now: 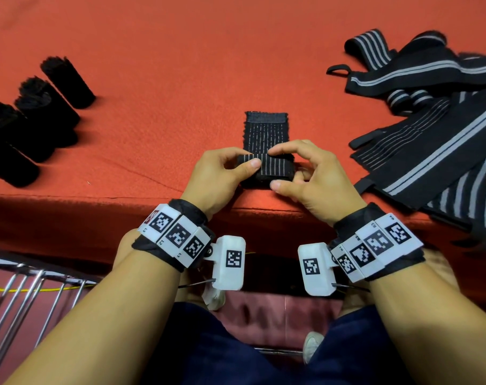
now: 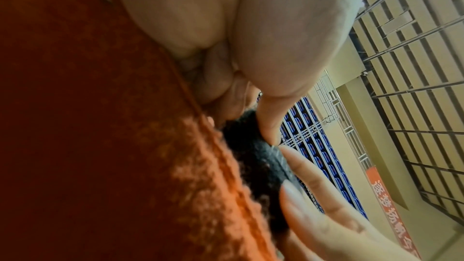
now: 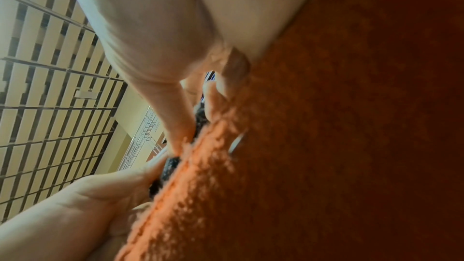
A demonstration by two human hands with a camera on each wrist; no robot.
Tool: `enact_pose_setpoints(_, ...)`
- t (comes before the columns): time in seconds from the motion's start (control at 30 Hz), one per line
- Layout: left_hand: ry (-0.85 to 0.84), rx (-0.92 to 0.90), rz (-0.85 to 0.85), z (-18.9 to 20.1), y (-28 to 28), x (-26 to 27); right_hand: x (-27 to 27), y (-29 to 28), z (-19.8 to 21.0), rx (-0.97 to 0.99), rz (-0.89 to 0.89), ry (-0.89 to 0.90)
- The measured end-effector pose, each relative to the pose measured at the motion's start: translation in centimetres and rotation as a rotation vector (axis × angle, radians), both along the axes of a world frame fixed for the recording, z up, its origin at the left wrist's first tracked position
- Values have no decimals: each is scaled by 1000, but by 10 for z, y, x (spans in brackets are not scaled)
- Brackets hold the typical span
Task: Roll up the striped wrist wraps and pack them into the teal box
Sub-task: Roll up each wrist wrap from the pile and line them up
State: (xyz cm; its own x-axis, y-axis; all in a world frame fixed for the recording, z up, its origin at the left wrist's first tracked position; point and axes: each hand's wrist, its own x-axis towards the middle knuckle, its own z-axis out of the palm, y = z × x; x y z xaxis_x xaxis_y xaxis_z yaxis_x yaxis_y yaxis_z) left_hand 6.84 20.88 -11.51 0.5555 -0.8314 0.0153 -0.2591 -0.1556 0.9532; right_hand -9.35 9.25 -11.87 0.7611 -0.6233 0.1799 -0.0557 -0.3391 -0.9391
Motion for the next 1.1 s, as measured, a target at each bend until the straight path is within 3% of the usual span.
enact_pose_setpoints(0.3,-96,-59,-65,3,6,-4,10,-5,-5,-1,-165,19)
enact_pose_setpoints(0.5,13,-47,-64,3,4,-5,6,-3,-3,43,-152,-21)
enact_pose_setpoints(0.77,-17,1,20,-1,0,-3,6,-4,-7,34,-139,6)
enact_pose_setpoints(1.1,-126,-23,-151,2,8,-2,12,-6,-6,-92,-214,98)
